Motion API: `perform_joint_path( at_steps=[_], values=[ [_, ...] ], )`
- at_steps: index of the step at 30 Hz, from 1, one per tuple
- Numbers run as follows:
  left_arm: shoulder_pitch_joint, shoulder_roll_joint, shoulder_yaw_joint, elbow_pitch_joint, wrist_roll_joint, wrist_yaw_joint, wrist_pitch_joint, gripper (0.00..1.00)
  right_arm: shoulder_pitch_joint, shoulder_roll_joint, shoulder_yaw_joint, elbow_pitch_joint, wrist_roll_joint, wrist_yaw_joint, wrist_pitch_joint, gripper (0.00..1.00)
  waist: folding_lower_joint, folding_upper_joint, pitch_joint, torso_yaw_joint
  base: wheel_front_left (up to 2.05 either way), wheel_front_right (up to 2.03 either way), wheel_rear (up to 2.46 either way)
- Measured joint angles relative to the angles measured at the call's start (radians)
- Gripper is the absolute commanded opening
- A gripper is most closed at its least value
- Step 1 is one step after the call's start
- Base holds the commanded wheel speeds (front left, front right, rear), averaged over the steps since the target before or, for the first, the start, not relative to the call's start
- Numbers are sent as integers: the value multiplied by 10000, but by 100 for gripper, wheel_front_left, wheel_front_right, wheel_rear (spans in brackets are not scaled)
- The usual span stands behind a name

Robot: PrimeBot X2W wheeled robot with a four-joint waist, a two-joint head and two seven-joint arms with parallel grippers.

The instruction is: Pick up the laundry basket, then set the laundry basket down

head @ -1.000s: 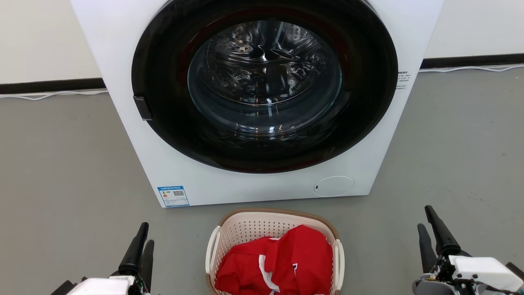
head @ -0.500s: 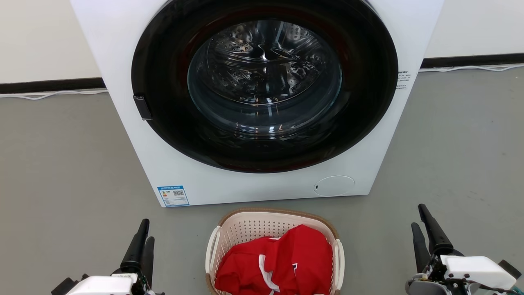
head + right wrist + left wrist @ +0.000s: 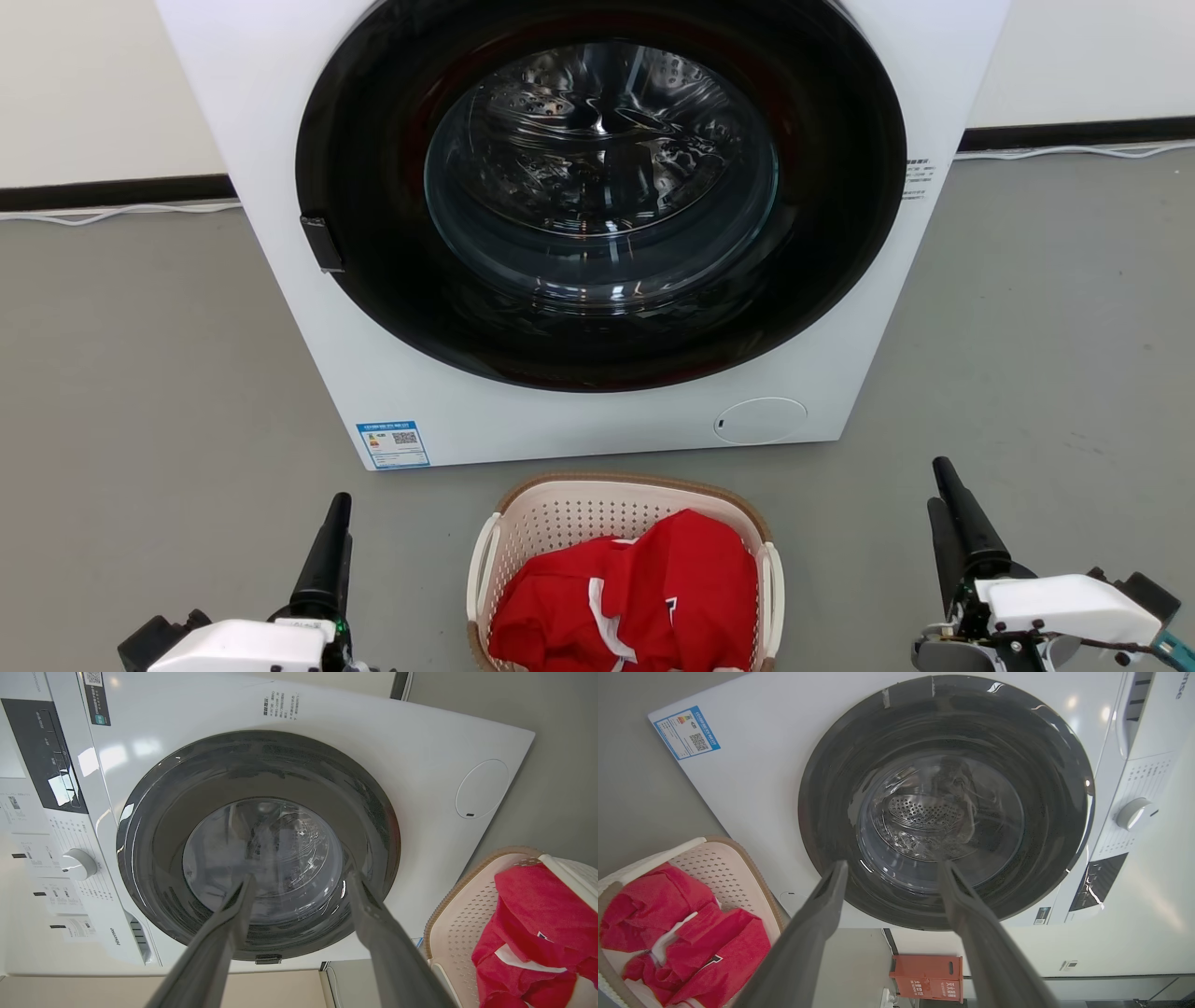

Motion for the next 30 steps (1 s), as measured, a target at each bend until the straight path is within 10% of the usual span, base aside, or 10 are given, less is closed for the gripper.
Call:
perform_joint_path(
  at_steps=[30],
  values=[
    [-15, 35, -167, -211, 4970, -4, -811, 100, -2, -67, 543, -257, -4410, 2, -823, 100, 0, 0, -39, -68, 0, 0, 0]
  ],
)
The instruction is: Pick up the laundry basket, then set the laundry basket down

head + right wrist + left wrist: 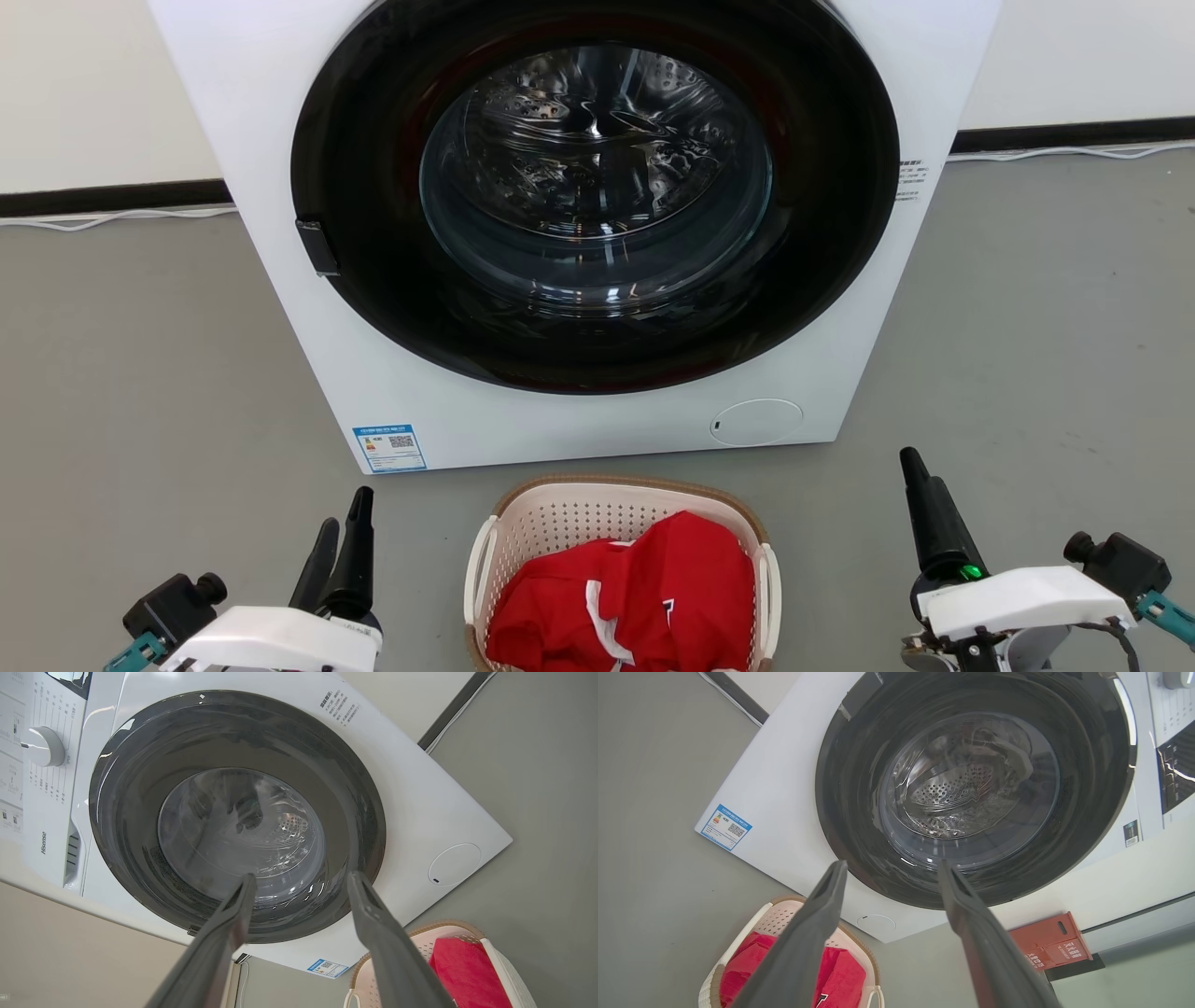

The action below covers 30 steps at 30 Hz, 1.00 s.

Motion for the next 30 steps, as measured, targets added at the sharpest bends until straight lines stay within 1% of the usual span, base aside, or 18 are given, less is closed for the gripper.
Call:
perform_joint_path(
  at_steps=[7, 9, 10, 30],
  values=[
    [-2, -2, -86, 0, 554, -6, -207, 100, 0, 21, -25, 4, -857, 8, -215, 100, 0, 0, 13, 1, 0, 0, 0],
    [-4, 0, -121, -2, 805, -6, -255, 100, 0, 23, -6, 4, -1057, 8, -268, 100, 0, 0, 27, 4, 0, 0, 0],
    [-7, 0, -165, -23, 1057, -8, -347, 100, -1, 27, 54, -2, -1384, 8, -368, 100, 0, 0, 48, 7, 0, 0, 0],
    [-13, 10, -384, -173, 3072, -8, -895, 100, -5, 35, 234, -38, -3350, 10, -922, 100, 0, 0, 54, -6, 0, 0, 0]
  ],
)
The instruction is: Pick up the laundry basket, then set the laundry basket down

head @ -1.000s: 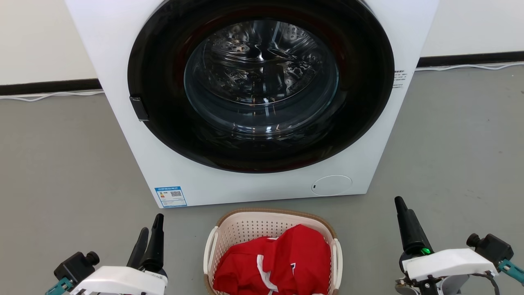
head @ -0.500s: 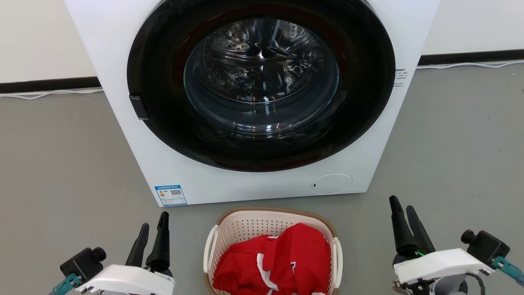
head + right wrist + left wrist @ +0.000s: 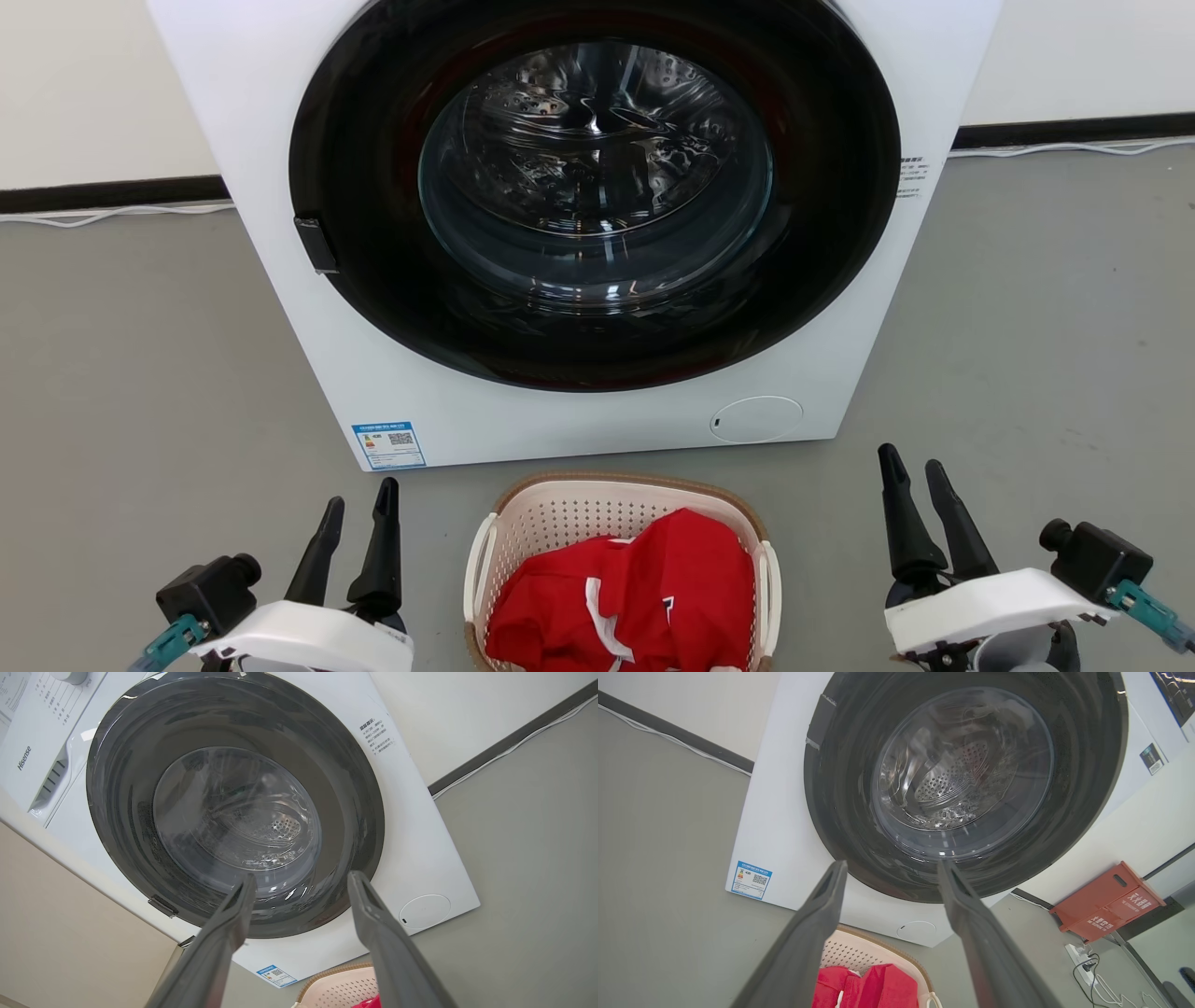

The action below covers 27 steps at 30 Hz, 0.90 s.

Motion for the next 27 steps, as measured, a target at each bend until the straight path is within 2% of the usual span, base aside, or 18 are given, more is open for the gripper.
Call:
perform_joint_path(
  at_steps=[27],
  values=[
    [-150, 29, -263, -127, 2941, 2, -836, 100, -171, -4, 222, 2, -2882, 2, -803, 100, 0, 0, -13, 3, 0, 0, 0]
  ],
)
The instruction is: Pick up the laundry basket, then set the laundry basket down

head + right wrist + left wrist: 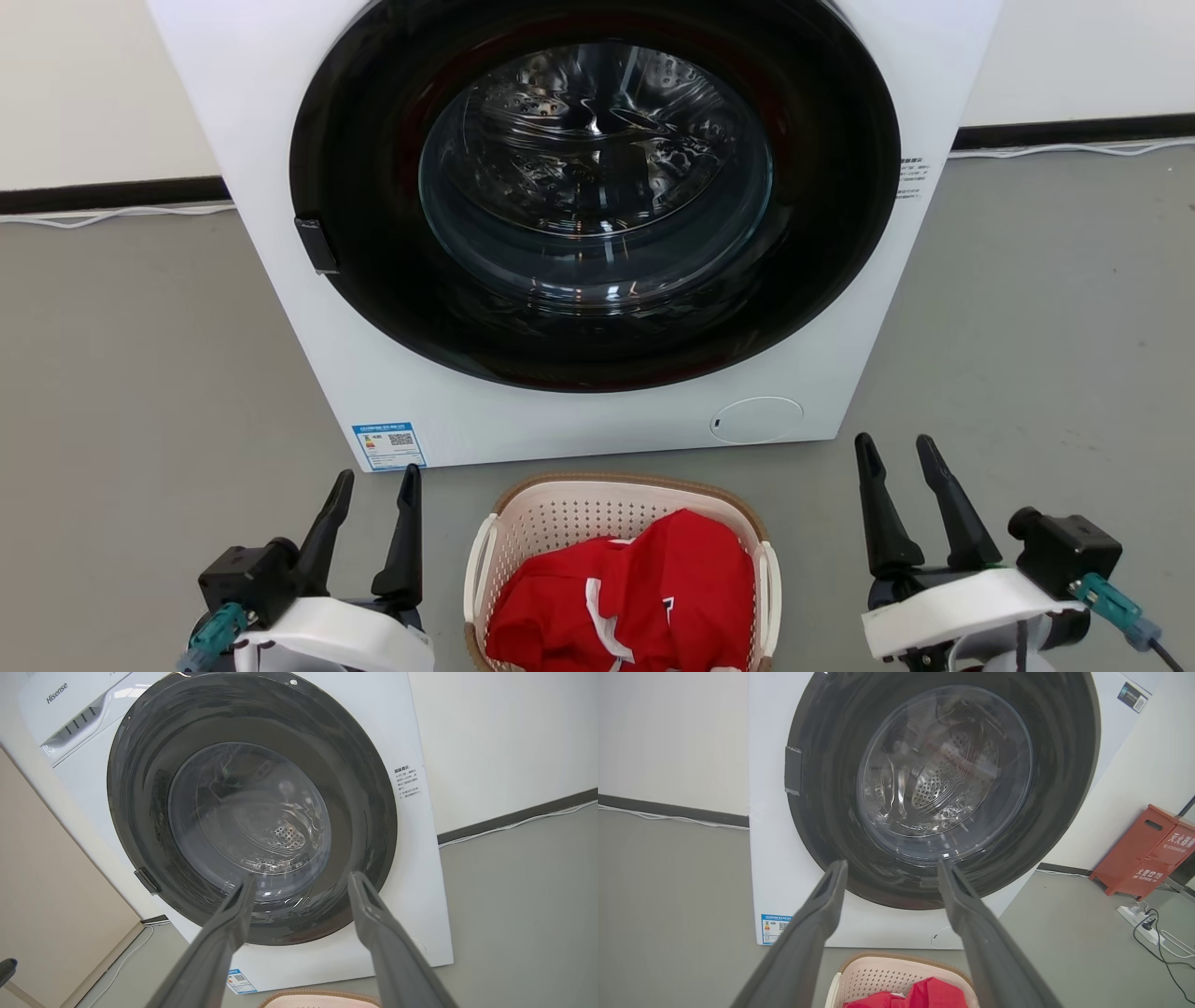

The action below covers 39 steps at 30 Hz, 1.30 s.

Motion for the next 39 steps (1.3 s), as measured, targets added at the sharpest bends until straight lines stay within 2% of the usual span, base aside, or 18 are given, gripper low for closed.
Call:
perform_joint_path(
  at_steps=[6, 29, 39],
  values=[
    [-4, 8, -58, -23, 593, 0, -117, 100, -12, 0, 48, 12, -583, 0, -182, 100, 0, 0, -4, -1, 0, 0, 0],
    [-4, 10, -75, -12, 598, 0, -150, 100, -11, -2, 4, 242, -683, 0, -184, 100, 0, 0, 15, -79, 0, 0, 0],
    [-210, 10, 178, 29, 575, -2, -150, 100, -54, -2, -52, 224, -623, 0, -194, 100, 0, 0, 781, -189, 0, 0, 0]
  ],
)
